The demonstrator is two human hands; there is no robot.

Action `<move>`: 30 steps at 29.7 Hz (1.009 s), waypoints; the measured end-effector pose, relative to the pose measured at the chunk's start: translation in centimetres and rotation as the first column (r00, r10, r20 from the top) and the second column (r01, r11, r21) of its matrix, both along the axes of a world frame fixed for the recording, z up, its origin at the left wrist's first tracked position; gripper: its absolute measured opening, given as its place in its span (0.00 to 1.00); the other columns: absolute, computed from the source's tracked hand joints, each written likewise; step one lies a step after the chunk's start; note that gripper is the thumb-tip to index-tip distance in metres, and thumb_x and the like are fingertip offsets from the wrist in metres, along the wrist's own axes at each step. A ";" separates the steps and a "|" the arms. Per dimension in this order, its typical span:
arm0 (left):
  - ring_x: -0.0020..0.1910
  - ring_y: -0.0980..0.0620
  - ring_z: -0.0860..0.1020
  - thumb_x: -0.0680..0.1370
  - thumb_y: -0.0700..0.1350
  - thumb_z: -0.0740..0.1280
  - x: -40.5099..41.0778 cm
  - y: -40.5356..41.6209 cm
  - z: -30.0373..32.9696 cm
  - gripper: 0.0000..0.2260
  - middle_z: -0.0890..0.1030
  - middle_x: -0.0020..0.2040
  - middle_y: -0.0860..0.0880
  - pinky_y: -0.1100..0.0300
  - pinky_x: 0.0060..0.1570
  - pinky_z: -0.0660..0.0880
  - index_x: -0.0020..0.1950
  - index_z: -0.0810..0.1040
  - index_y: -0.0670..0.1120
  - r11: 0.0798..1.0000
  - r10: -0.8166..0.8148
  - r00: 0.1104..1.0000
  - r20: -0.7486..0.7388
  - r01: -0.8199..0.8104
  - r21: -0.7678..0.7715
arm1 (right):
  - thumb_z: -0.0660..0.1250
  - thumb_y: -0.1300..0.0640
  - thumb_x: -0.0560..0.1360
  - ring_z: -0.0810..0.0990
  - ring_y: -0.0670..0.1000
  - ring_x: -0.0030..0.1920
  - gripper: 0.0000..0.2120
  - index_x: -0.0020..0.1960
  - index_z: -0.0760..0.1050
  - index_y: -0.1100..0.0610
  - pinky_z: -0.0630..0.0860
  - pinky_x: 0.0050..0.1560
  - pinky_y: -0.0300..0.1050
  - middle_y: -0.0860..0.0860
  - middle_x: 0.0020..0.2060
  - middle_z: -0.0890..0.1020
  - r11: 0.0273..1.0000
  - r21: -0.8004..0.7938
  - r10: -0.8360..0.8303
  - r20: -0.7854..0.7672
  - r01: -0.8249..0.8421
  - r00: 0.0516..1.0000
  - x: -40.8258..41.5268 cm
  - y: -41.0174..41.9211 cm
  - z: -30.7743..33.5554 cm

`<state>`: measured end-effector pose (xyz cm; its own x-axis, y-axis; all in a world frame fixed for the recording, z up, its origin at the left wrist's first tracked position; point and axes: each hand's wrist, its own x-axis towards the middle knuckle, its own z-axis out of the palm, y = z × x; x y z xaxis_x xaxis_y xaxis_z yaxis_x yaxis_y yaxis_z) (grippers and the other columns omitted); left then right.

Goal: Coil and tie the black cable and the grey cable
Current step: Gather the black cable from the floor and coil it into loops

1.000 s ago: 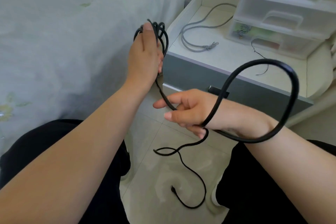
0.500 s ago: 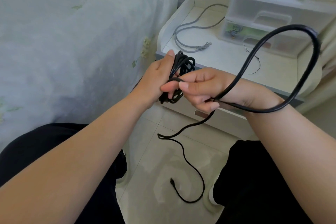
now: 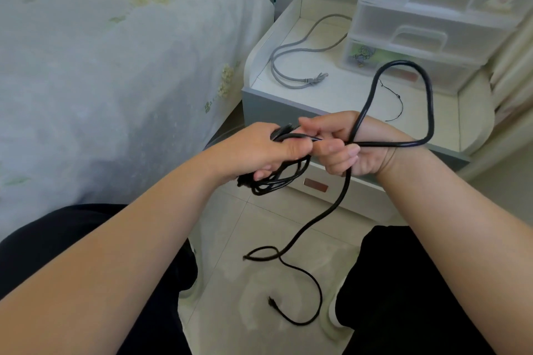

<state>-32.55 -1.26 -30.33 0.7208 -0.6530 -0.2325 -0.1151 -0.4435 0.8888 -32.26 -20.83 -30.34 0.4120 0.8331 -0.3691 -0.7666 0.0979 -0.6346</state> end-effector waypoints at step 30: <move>0.15 0.58 0.59 0.73 0.50 0.65 1.4 3.0 1.8 0.14 0.60 0.17 0.54 0.67 0.19 0.60 0.31 0.66 0.46 0.912 0.110 0.873 -0.476 -0.279 -0.301 | 0.52 0.52 0.82 0.69 0.51 0.68 0.19 0.72 0.64 0.53 0.66 0.66 0.46 0.51 0.69 0.71 0.305 -0.411 0.394 0.876 0.859 0.278 -1.1 0.8 -2.6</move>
<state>-31.16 1.74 -28.54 0.7181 -0.6083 -0.3382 0.3793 -0.0653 0.9229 -33.41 -20.06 -32.91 0.9889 0.0971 0.1123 0.1432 -0.8225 -0.5505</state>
